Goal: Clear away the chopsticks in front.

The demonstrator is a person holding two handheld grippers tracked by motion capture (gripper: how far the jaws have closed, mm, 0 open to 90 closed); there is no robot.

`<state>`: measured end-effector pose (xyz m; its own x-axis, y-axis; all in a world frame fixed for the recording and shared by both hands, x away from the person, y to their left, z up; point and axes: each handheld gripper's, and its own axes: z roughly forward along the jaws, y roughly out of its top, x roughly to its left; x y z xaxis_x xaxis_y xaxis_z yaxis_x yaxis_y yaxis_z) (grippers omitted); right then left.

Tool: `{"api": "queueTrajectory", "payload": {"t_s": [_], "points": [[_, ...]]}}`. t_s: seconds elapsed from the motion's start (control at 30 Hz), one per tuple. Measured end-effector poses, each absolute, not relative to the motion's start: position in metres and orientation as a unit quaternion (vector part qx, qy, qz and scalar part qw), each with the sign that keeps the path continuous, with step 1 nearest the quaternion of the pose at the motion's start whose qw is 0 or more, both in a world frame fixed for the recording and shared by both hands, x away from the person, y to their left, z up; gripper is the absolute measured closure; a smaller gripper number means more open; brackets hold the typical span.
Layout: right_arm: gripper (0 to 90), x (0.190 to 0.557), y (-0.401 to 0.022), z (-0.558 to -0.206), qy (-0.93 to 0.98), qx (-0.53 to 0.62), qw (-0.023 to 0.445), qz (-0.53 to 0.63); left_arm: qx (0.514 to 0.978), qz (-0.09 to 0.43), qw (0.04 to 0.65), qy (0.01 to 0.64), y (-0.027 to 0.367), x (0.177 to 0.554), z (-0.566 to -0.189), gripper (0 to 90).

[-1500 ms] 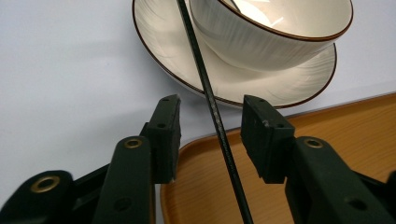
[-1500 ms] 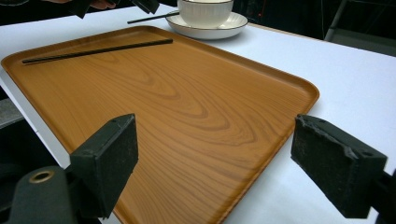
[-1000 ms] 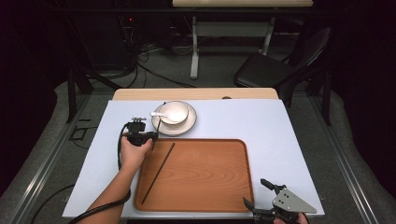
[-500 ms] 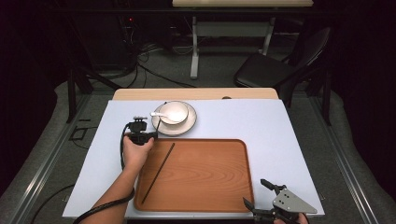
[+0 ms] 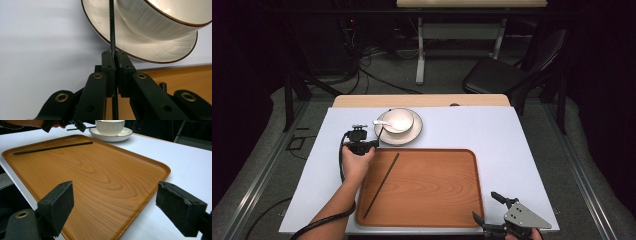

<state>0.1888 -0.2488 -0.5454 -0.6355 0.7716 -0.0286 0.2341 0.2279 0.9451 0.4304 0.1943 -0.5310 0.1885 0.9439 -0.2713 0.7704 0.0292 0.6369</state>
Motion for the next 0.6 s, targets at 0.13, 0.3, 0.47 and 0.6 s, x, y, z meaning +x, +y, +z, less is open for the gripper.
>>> {"api": "queueTrajectory", "payload": {"t_s": [0.13, 0.3, 0.47, 0.6], "points": [[14.4, 0.188, -0.249, -0.545, 0.739, 0.341, 0.258, 0.52, 0.678, 0.129, 0.357, 0.629, 0.201, 0.428, -0.527, 86.0], [14.5, 0.189, -0.249, -0.545, 0.739, 0.34, 0.259, 0.521, 0.662, 0.135, 0.371, 0.638, 0.215, 0.421, -0.518, 86.0], [14.4, 0.19, -0.249, -0.545, 0.739, 0.34, 0.259, 0.521, 0.654, 0.145, 0.386, 0.635, 0.228, 0.411, -0.508, 86.0], [14.4, 0.19, -0.248, -0.546, 0.739, 0.34, 0.259, 0.52, 0.654, 0.155, 0.394, 0.627, 0.237, 0.4, -0.499, 86.0]]}}
